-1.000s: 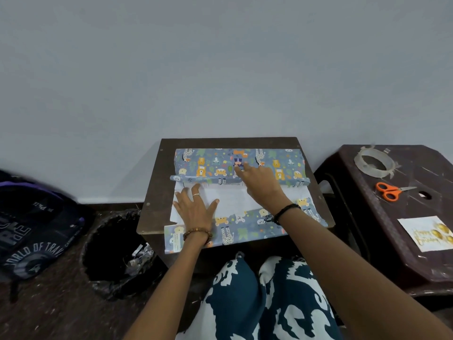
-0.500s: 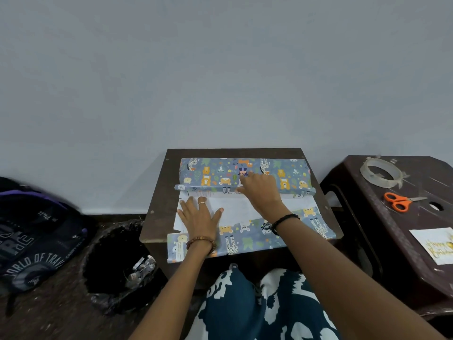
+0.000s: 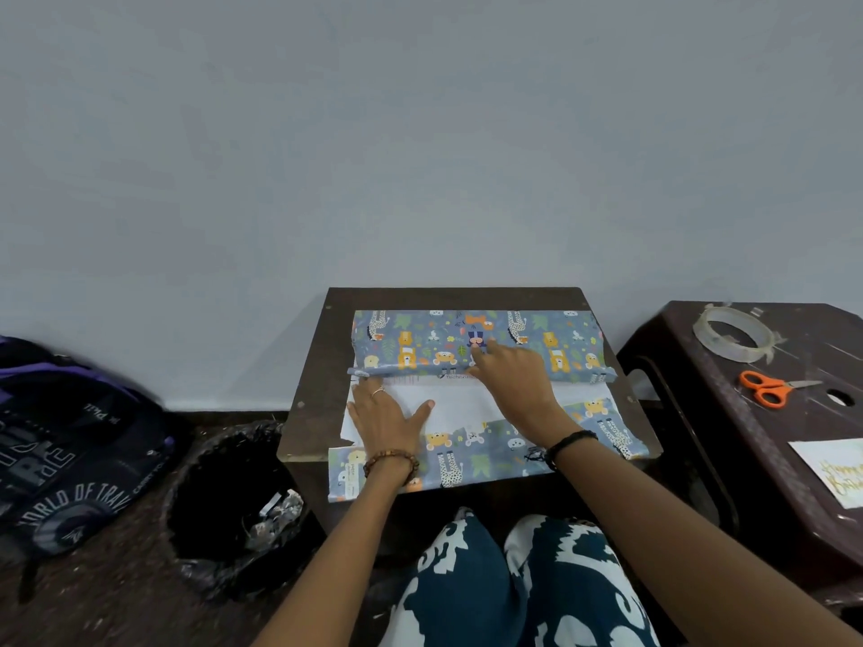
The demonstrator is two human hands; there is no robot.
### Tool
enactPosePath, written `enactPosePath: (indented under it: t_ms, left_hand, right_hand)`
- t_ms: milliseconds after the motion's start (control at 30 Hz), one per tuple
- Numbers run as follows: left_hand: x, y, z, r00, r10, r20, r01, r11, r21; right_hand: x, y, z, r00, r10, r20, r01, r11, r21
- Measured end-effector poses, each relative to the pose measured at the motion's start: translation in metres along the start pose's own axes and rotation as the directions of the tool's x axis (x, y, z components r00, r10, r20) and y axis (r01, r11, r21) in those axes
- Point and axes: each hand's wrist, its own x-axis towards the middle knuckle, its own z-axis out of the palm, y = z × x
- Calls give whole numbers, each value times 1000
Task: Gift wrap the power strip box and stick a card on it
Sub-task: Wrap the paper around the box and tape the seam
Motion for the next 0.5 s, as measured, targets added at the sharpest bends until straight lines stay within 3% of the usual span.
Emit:
enactPosePath:
  t_ms: [167,400,500]
  left_hand:
    - [1,-2,1,998,-20,-56,13,992,-126]
    - [1,-4,2,995,-12,-96,-4,986,-167]
    - [0,-4,3,995,-15,-101,-2,987,-164]
  right_hand:
    - [-5,-2,-1,999,-13,-39,15,999,46]
    - [-12,3,-6,998,-11,-59,18,993,118]
    - [-6,5,-8,999,-37,15,36,997,73]
